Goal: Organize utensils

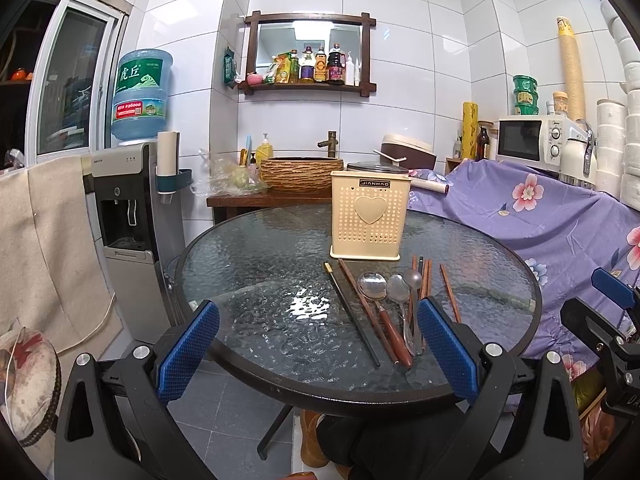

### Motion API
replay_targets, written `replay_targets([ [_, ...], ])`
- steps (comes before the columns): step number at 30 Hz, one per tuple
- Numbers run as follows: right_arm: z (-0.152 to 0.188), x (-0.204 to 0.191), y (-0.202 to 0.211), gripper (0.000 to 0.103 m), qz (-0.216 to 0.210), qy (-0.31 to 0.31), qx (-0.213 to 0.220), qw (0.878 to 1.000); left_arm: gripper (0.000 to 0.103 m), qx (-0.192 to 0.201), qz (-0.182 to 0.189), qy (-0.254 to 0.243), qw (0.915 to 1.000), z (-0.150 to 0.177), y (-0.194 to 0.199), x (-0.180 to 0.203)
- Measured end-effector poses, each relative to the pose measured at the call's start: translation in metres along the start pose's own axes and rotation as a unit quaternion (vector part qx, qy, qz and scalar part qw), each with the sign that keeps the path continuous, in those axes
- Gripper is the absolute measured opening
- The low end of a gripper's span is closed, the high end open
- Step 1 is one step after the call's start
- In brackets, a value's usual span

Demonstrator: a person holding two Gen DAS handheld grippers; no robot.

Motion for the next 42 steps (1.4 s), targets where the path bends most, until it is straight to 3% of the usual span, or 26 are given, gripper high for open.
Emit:
replay_targets([
  [28, 0.0, 0.002, -0.006, 0.098, 0.001, -0.002, -0.011, 1.0, 0.097, -0.014, 0.004, -0.002, 0.9999, 0.005, -0.01, -0.002],
  [33, 0.001, 0.004, -0.017, 0.098, 0.01, 0.0, -0.031, 0.999, 0.097, -0.038, 0.009, 0.001, 0.9992, 0.005, -0.022, -0.003],
  [38, 0.002, 0.017, -0.042, 0.098, 0.006, -0.009, -0.084, 0.996, 0.097, -0.089, 0.021, 0.002, 0.9958, 0.006, -0.046, -0.005],
  [42, 0.002, 0.026, -0.064, 0.098, 0.002, -0.005, -0.121, 0.993, 0.097, -0.108, 0.033, 0.004, 0.9936, 0.006, -0.061, -0.007],
])
Point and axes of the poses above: each gripper's, at about its wrist camera, not at the fingertips, and y roughly against the way its jaws point, x to its right, z to its underside, the point moved 2 cm from there along -y, roughly the way its jaws point, and after that the axes turned 14 degrees about -x, right-handed, at the moved point
